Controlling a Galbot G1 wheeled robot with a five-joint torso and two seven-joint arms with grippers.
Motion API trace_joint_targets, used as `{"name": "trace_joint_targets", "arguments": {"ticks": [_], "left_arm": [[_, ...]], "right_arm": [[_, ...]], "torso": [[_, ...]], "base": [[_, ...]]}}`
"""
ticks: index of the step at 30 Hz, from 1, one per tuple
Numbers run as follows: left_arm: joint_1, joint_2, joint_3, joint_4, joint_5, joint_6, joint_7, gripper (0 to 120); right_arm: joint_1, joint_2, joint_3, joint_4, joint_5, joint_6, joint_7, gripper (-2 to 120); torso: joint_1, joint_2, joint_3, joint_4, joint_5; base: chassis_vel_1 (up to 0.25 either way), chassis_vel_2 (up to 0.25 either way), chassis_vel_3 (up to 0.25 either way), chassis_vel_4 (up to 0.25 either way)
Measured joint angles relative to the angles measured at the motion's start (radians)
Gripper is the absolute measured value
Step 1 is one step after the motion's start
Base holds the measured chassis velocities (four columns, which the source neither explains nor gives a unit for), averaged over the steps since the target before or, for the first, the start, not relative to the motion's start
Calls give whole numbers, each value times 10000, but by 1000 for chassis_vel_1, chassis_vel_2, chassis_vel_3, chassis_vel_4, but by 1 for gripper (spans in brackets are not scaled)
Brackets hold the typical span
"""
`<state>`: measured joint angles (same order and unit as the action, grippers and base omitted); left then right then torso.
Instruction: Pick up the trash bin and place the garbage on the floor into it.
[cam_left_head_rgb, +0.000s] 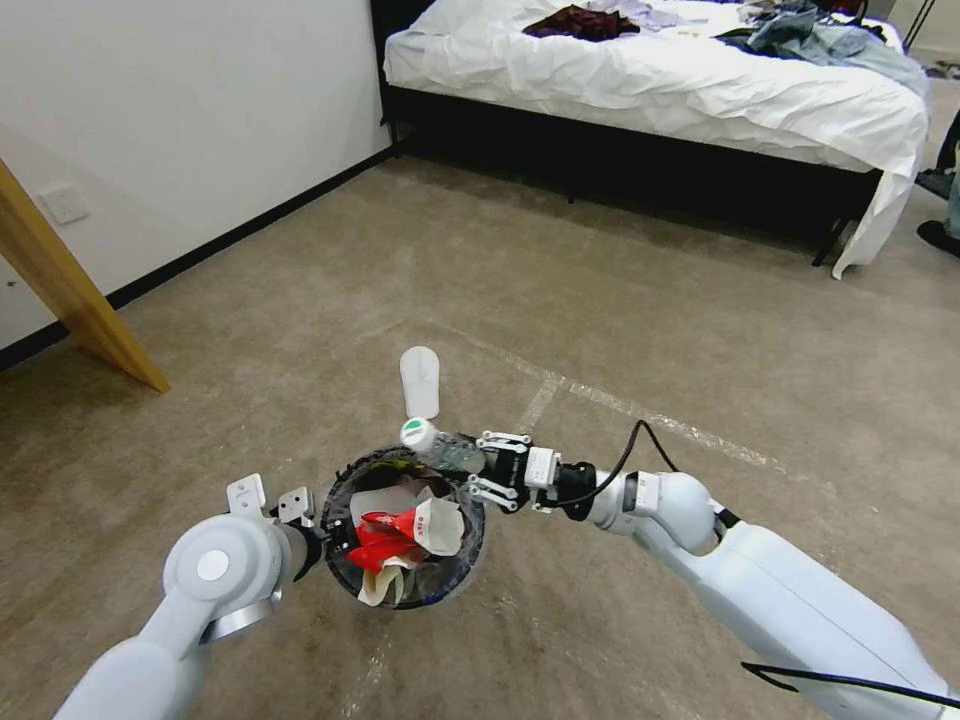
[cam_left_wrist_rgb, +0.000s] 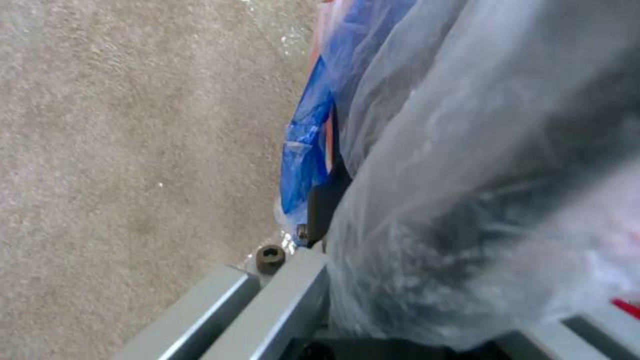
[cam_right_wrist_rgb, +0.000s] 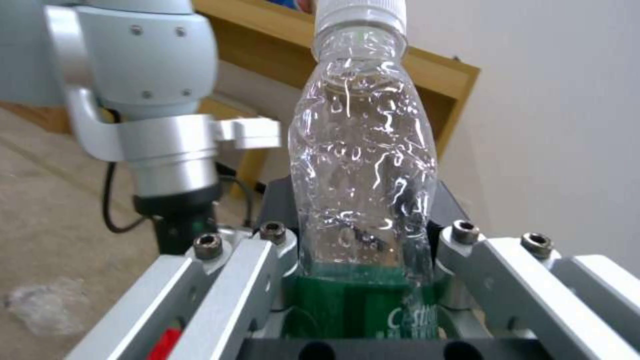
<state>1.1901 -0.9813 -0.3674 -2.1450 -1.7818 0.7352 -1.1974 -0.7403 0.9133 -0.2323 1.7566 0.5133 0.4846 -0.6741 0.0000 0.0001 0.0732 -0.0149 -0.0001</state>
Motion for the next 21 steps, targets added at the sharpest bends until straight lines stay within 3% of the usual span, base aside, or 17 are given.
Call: {"name": "trace_joint_targets", "arguments": {"ticks": [21], "left_arm": [[180, 34, 113, -568, -564, 1, -80, 0]], "right_arm": [[290, 714, -746, -764, -343, 81, -434, 24]], "torso": [[0, -1, 0, 0, 1]], "base": [[0, 0, 0, 0]]}}
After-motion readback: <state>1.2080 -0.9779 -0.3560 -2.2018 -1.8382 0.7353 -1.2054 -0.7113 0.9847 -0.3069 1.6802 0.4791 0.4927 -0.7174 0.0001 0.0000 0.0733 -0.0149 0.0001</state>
